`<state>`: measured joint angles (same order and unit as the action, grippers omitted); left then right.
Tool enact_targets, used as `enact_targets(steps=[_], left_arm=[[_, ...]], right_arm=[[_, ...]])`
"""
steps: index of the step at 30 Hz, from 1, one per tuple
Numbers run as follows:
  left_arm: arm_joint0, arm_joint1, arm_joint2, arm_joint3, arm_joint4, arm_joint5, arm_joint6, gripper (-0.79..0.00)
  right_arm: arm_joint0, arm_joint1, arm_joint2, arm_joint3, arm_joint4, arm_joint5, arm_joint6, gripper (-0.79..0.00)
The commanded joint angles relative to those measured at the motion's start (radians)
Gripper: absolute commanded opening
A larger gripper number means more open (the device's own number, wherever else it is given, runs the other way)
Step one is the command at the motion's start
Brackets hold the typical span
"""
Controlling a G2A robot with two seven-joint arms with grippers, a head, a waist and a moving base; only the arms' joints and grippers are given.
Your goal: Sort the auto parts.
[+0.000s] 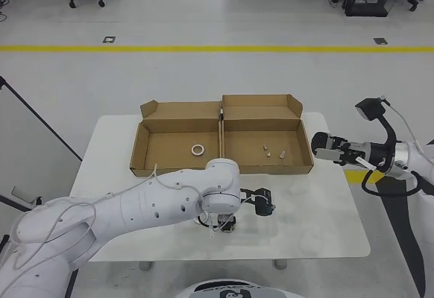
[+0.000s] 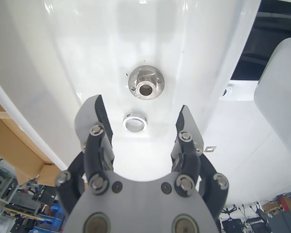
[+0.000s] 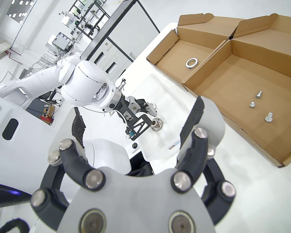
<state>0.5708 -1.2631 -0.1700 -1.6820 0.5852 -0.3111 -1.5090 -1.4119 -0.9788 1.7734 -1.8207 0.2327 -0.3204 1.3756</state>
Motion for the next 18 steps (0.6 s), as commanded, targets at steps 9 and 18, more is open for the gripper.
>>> enact_targets(steps=[9, 18], left_arm=[[0.051, -0.022, 0.000, 0.064, 0.032, -0.017, 0.017, -0.249], [0.073, -0.036, 0.000, 0.106, 0.058, -0.023, 0.023, -0.296]], right_arm=[[0.000, 0.000, 0.000, 0.000, 0.000, 0.000, 0.000, 0.000], [0.000, 0.000, 0.000, 0.000, 0.000, 0.000, 0.000, 0.000]])
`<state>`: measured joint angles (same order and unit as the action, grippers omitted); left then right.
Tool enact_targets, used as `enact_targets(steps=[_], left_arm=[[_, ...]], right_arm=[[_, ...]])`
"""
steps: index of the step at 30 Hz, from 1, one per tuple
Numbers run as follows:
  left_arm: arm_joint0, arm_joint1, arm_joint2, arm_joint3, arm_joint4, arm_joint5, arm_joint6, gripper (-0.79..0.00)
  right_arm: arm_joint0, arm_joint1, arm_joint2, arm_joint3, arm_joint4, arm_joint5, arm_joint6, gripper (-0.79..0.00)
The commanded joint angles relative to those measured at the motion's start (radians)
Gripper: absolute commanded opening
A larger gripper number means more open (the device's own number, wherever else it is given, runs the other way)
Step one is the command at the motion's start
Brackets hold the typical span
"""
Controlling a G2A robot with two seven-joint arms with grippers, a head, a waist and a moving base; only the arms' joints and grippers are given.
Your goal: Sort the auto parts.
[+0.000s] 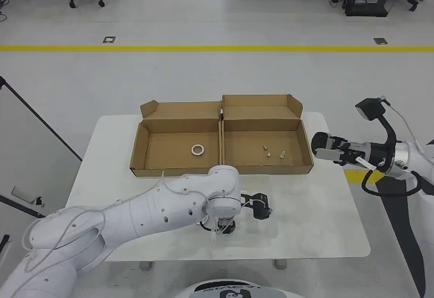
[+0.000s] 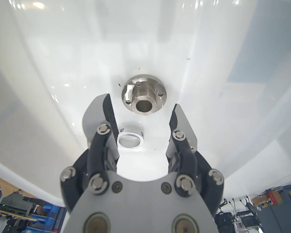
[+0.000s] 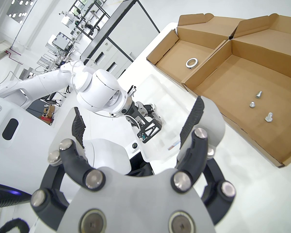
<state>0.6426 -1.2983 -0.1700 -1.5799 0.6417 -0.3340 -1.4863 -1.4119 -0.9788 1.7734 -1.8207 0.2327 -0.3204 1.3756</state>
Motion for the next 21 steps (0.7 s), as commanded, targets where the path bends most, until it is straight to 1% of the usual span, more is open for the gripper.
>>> enact_targets(steps=[1, 6, 9, 13, 17, 21], left_arm=[[0.002, -0.002, 0.000, 0.007, 0.003, -0.001, 0.001, -0.289], [0.006, -0.007, 0.000, 0.016, 0.010, -0.003, 0.003, -0.283], [0.004, -0.008, 0.000, 0.020, 0.014, -0.003, 0.003, -0.311], [0.001, -0.010, 0.000, 0.027, 0.017, -0.002, 0.002, -0.317], [0.002, -0.013, 0.000, 0.035, 0.012, 0.004, -0.004, -0.400], [0.005, -0.015, 0.000, 0.038, 0.013, 0.004, -0.004, -0.419]], right_arm=[[0.000, 0.000, 0.000, 0.000, 0.000, 0.000, 0.000, 0.000], [0.000, 0.000, 0.000, 0.000, 0.000, 0.000, 0.000, 0.000], [0.000, 0.000, 0.000, 0.000, 0.000, 0.000, 0.000, 0.000], [0.000, 0.000, 0.000, 0.000, 0.000, 0.000, 0.000, 0.000], [0.000, 0.000, 0.000, 0.000, 0.000, 0.000, 0.000, 0.000], [0.000, 0.000, 0.000, 0.000, 0.000, 0.000, 0.000, 0.000]])
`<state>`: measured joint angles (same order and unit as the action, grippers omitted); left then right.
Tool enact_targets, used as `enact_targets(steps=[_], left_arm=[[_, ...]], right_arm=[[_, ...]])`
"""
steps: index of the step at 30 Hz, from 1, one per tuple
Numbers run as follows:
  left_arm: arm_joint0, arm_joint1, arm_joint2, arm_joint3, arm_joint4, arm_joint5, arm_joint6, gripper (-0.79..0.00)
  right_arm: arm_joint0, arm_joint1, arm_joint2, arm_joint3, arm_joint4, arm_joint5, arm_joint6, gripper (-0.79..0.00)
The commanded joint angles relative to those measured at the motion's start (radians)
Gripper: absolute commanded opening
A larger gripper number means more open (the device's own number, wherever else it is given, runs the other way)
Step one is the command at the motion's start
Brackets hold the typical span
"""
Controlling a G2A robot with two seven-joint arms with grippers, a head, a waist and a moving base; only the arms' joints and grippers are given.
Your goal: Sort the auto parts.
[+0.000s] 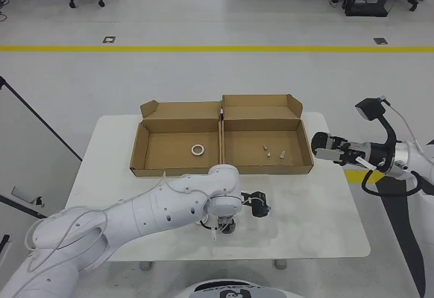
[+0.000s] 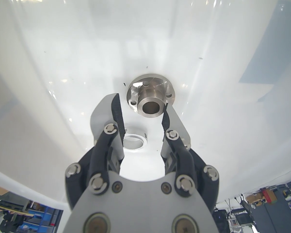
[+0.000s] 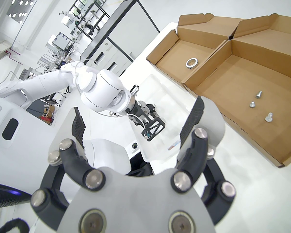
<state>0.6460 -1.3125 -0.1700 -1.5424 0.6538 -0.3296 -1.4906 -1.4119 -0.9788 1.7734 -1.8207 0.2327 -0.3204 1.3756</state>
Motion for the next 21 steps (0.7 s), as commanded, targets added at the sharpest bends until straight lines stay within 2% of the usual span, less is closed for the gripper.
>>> enact_targets(steps=[1, 21], left_arm=[[0.003, -0.001, 0.000, 0.002, 0.001, 0.000, 0.000, -0.422], [0.019, -0.007, 0.000, 0.010, 0.005, 0.000, 0.000, -0.437]], right_arm=[[0.000, 0.000, 0.000, 0.000, 0.000, 0.000, 0.000, 0.000], [0.000, 0.000, 0.000, 0.000, 0.000, 0.000, 0.000, 0.000]])
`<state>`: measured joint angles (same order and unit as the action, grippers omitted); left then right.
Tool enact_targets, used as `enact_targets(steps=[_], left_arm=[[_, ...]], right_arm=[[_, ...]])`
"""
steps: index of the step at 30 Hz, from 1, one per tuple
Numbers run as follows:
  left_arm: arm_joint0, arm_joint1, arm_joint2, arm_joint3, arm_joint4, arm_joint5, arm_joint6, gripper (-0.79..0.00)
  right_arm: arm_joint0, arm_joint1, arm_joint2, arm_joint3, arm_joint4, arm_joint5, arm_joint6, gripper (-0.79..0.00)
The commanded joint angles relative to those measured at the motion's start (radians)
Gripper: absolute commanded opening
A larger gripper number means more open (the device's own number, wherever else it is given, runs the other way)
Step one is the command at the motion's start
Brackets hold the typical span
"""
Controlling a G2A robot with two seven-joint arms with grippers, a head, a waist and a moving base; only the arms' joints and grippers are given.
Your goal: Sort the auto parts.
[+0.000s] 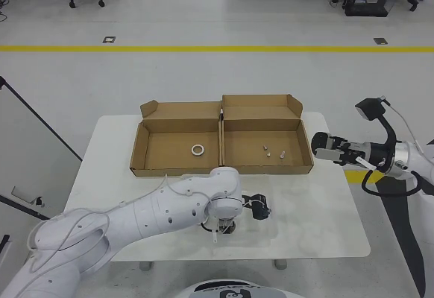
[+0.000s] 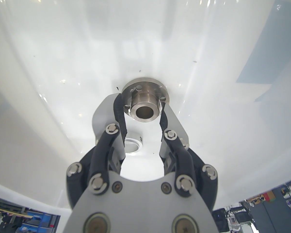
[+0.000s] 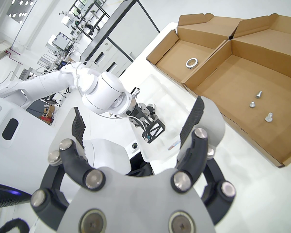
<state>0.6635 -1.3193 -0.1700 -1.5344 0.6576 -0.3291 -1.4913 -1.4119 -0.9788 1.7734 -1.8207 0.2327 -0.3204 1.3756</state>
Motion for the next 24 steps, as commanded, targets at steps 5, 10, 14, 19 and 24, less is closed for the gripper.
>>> enact_targets(steps=[5, 10, 14, 19, 24], left_arm=[[0.007, -0.004, 0.000, 0.009, 0.012, 0.001, -0.001, -0.591], [0.009, -0.008, 0.000, 0.012, 0.026, 0.002, -0.002, -0.785], [-0.006, -0.008, 0.000, -0.002, 0.009, 0.009, -0.009, -0.785], [-0.076, 0.001, 0.000, -0.068, -0.059, 0.045, -0.045, -0.785], [-0.165, 0.026, -0.009, -0.142, -0.143, 0.059, -0.045, -0.785]], right_arm=[[0.000, 0.000, 0.000, 0.000, 0.000, 0.000, 0.000, 0.000], [0.000, 0.000, 0.000, 0.000, 0.000, 0.000, 0.000, 0.000], [0.000, 0.000, 0.000, 0.000, 0.000, 0.000, 0.000, 0.000], [0.000, 0.000, 0.000, 0.000, 0.000, 0.000, 0.000, 0.000], [0.000, 0.000, 0.000, 0.000, 0.000, 0.000, 0.000, 0.000]])
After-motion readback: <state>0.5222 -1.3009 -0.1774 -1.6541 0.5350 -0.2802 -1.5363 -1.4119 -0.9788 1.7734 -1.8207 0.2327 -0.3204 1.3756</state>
